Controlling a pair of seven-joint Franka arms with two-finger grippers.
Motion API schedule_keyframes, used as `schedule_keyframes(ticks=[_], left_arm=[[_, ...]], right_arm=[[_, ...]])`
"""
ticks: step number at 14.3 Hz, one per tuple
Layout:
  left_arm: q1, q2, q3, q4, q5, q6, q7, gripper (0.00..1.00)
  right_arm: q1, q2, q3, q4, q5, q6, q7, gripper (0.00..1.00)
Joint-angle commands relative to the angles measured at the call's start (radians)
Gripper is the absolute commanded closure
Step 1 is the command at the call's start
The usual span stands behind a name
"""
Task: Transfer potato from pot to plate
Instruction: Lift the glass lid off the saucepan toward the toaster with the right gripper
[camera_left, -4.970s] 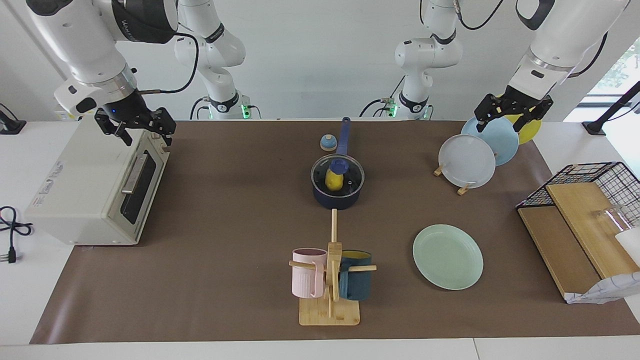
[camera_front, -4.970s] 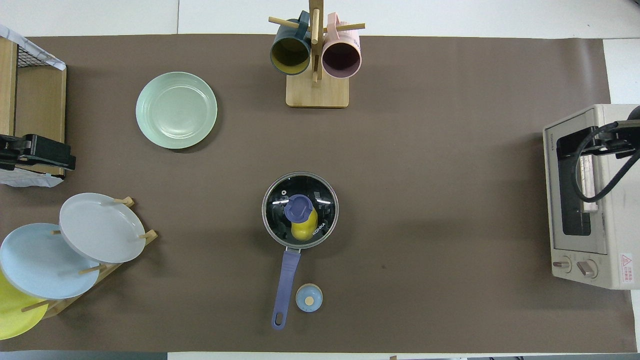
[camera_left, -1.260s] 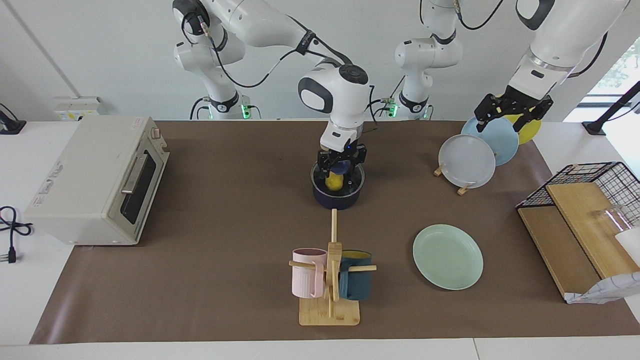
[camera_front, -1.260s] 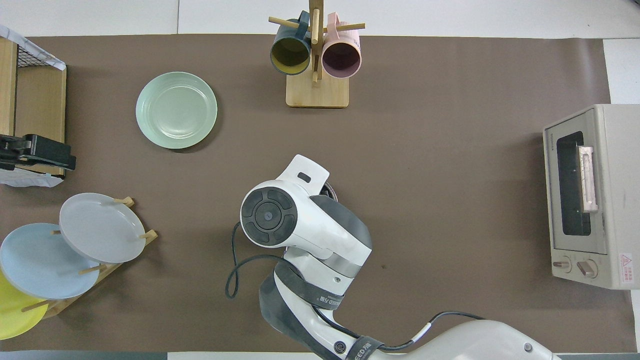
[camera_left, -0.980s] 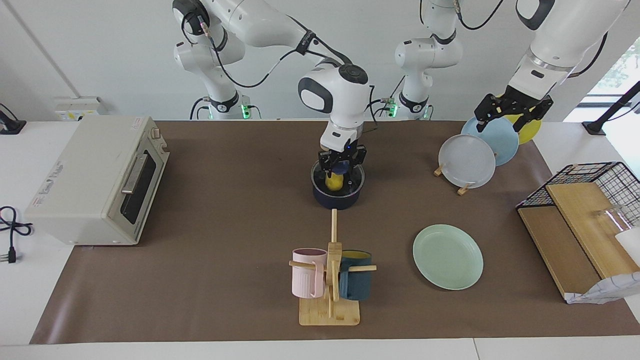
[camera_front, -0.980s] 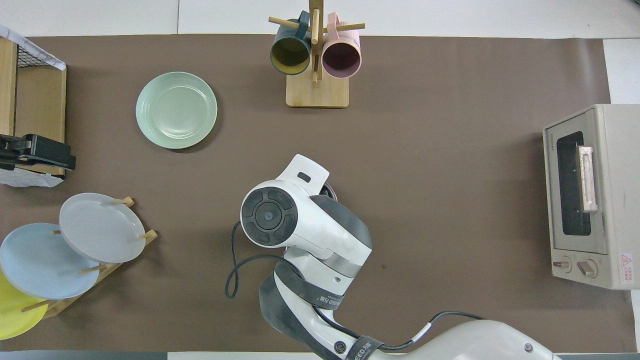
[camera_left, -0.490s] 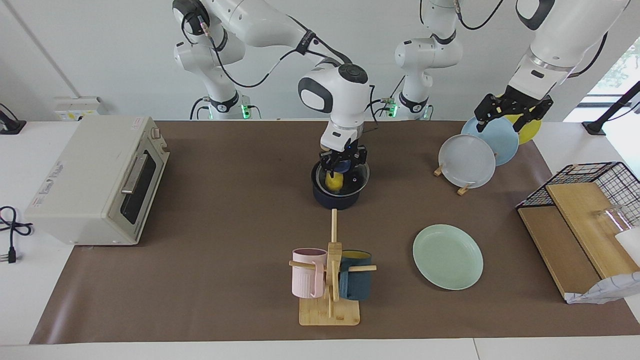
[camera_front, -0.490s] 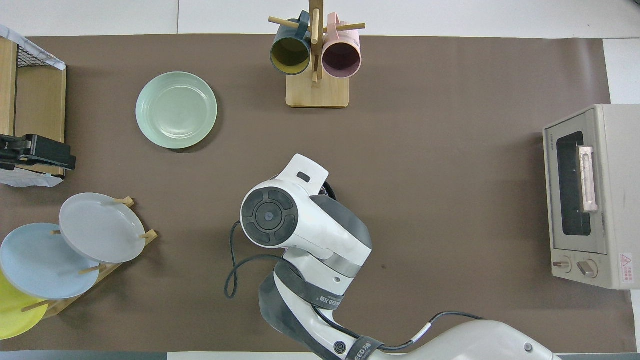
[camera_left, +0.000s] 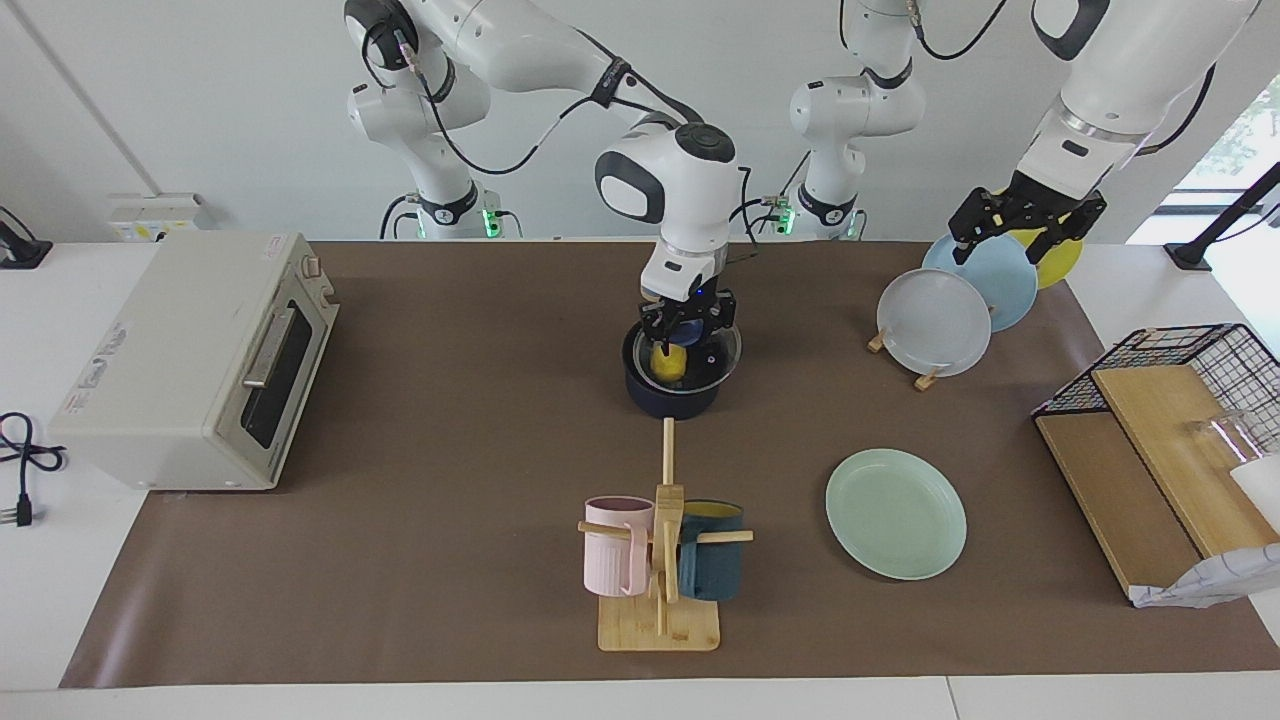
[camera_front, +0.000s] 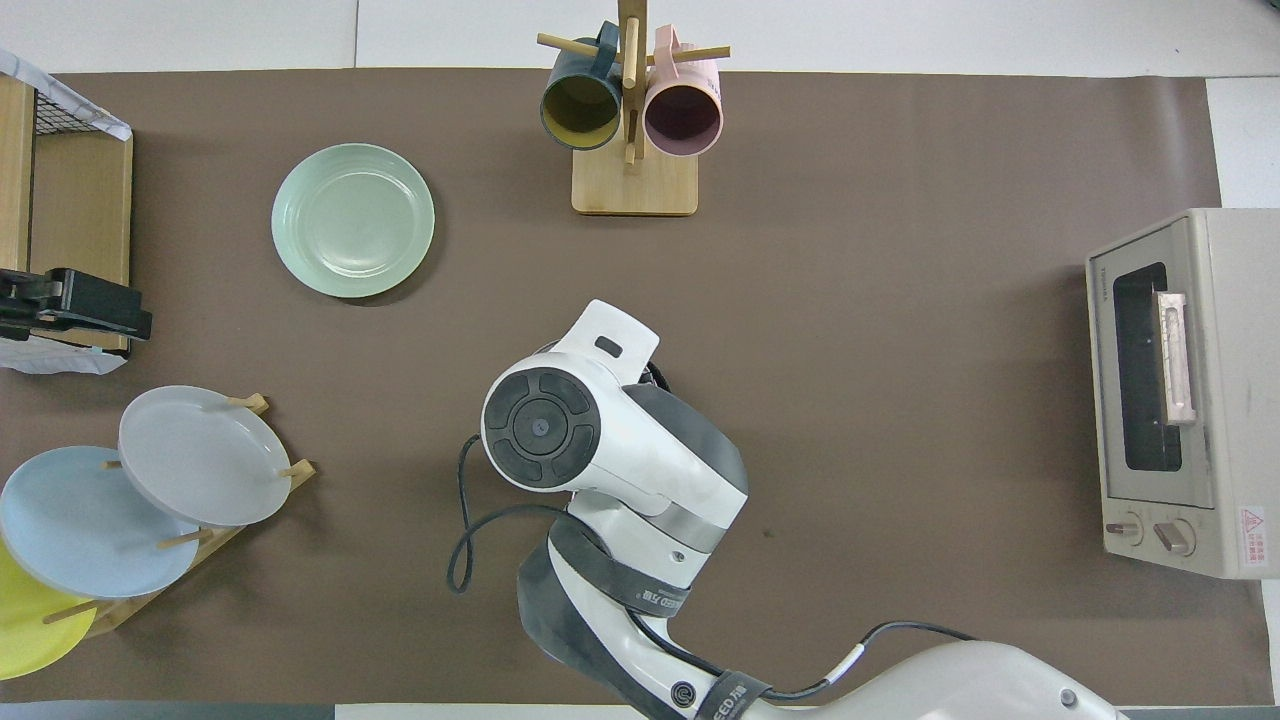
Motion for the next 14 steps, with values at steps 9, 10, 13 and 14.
schedule_keyframes(ticks=[9, 10, 13, 14], left_arm=[[-0.007, -0.022, 0.007, -0.020, 0.021, 0.004, -0.006, 0.00], [-0.007, -0.022, 0.005, -0.020, 0.021, 0.010, -0.004, 0.00], [-0.023, -0.021, 0.001, -0.020, 0.021, 0.013, -0.004, 0.00], [-0.023, -0.022, -0.002, -0.020, 0.021, 0.008, -0.010, 0.00]], right_arm=[[-0.389, -0.030, 0.007, 0.035, -0.011, -0.099, -0.542, 0.41], [-0.460, -0.030, 0.010, 0.013, -0.009, -0.055, -0.611, 0.41], [-0.535, -0.023, 0.006, -0.017, -0.012, -0.022, -0.685, 0.46], [-0.572, -0.023, 0.006, -0.048, -0.012, 0.001, -0.723, 0.46]])
